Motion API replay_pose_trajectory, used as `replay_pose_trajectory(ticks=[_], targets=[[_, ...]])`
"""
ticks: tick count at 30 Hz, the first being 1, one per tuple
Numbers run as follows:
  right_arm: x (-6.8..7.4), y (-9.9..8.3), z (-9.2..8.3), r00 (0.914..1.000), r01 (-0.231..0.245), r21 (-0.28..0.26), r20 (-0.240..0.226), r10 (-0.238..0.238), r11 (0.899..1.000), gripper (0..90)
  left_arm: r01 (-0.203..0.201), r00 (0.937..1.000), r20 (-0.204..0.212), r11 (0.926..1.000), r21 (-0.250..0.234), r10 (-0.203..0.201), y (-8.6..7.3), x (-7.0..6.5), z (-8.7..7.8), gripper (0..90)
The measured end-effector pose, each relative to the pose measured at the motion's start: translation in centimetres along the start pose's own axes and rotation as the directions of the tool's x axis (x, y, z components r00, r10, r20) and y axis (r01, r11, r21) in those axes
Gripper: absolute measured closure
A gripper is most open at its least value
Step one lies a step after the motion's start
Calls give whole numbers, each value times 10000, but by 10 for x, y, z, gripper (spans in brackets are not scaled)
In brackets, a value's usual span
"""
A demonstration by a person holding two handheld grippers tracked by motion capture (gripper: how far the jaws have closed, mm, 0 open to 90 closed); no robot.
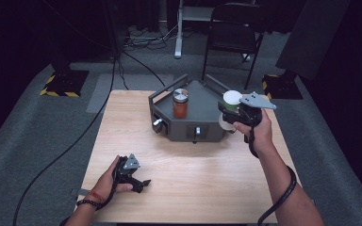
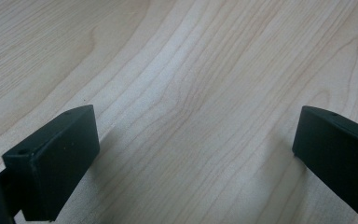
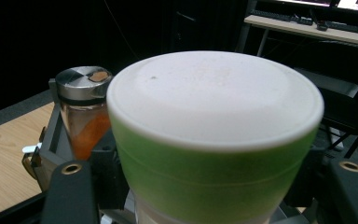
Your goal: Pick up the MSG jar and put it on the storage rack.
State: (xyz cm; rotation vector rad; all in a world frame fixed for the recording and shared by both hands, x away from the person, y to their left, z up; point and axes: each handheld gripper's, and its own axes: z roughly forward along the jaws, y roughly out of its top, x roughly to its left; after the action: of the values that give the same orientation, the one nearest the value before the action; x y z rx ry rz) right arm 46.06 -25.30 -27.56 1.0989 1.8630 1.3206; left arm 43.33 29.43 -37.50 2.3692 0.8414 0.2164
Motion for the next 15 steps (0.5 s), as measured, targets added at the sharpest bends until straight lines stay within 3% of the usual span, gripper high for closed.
replay_pose_trajectory(ticks=[15], targets=[[6, 11, 23, 10000, -90, -43, 32, 91, 9999, 330, 7, 10000, -2, 10000, -4, -7, 0, 0, 0, 0]])
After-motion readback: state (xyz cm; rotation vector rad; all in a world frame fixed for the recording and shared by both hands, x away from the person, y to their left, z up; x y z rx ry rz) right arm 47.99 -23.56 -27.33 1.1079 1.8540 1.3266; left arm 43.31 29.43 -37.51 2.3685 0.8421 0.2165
